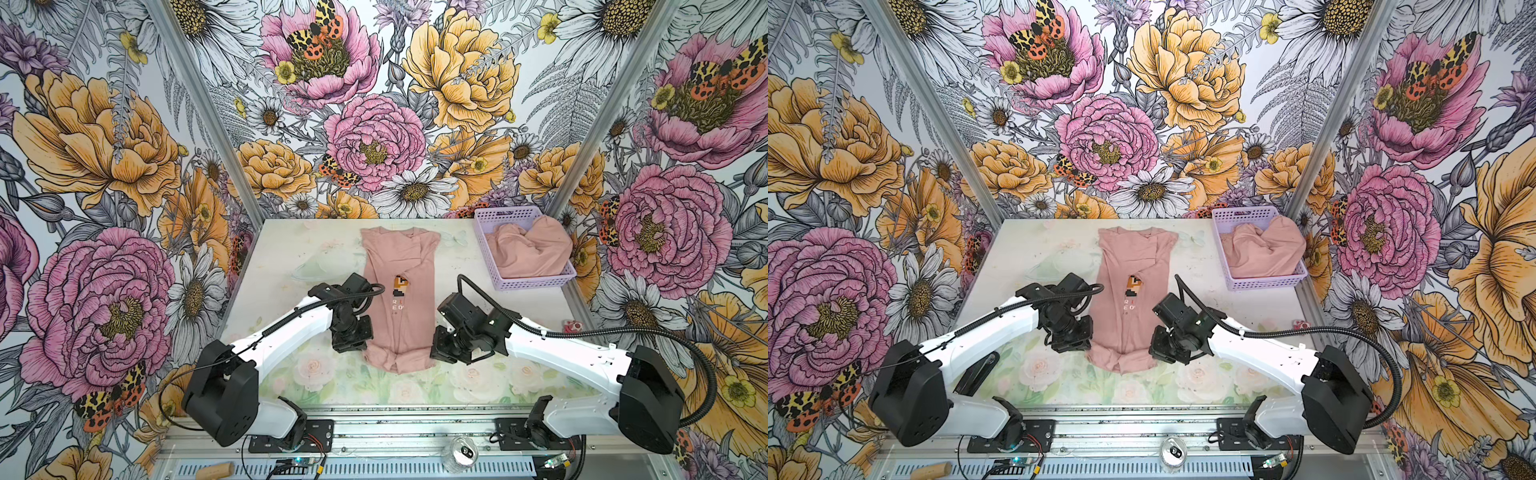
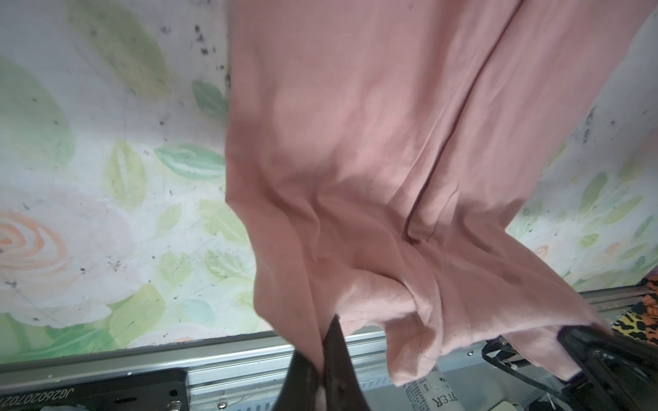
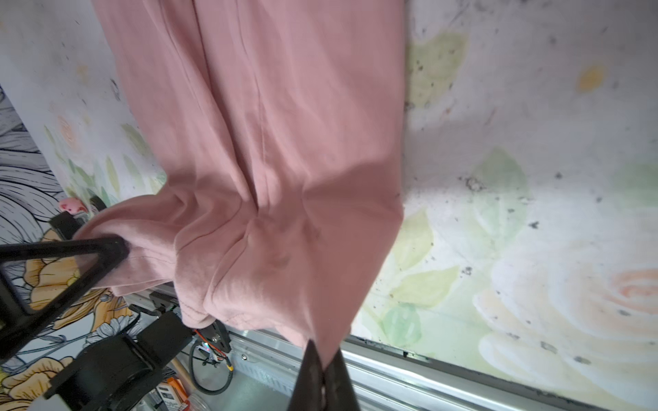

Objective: Fold and stack the mixed laundry pile
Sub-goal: 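Lift the hem with both grippers and fold it toward the collar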

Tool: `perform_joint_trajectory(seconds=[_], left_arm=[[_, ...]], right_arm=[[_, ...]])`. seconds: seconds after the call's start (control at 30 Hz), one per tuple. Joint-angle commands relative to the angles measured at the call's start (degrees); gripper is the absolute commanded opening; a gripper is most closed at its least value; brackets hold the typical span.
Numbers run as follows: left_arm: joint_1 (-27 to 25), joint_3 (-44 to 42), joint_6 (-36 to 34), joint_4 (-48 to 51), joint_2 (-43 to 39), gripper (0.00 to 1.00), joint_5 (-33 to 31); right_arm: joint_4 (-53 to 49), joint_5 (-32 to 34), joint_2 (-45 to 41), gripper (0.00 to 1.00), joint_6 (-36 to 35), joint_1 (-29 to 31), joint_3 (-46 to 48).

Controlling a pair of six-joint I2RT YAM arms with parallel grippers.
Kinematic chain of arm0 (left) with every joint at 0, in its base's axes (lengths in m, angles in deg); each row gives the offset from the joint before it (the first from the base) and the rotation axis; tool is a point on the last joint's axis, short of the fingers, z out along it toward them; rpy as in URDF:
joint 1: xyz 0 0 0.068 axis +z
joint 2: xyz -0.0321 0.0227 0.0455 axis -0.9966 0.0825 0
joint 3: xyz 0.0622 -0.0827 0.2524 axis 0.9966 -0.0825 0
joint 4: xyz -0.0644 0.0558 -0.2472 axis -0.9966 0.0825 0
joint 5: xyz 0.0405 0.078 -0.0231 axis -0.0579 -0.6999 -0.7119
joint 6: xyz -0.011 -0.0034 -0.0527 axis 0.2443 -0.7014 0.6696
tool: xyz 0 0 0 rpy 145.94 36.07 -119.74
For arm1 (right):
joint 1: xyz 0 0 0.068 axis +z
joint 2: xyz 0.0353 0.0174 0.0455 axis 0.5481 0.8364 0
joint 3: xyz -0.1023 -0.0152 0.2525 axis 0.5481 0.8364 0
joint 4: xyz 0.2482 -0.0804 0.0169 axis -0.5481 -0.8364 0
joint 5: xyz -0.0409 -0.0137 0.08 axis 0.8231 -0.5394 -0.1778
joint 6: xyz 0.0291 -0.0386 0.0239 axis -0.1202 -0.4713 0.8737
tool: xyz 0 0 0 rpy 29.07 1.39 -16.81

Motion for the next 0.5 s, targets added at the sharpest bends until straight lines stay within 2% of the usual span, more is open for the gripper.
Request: perform_joint_trajectory(seconds=[0.0, 0.27, 0.47], left_arm=[[1.92, 4.80, -6.28, 1.35, 3.32, 0.00, 1.65], [7.80, 18.69, -12.38, 2.14, 14.16, 0.00, 2.11], [10.07, 29.26, -15.36, 2.13, 25.08, 0.00, 1.92]], right_arm=[[-1.02, -2.13, 2.61, 0.00, -5.15, -3.84, -4.21], [-1.90, -6.04, 11.05, 0.00, -12.95, -12.91, -12.55], [-2.07, -7.53, 18.27, 0.00, -17.99, -18.11, -19.47]])
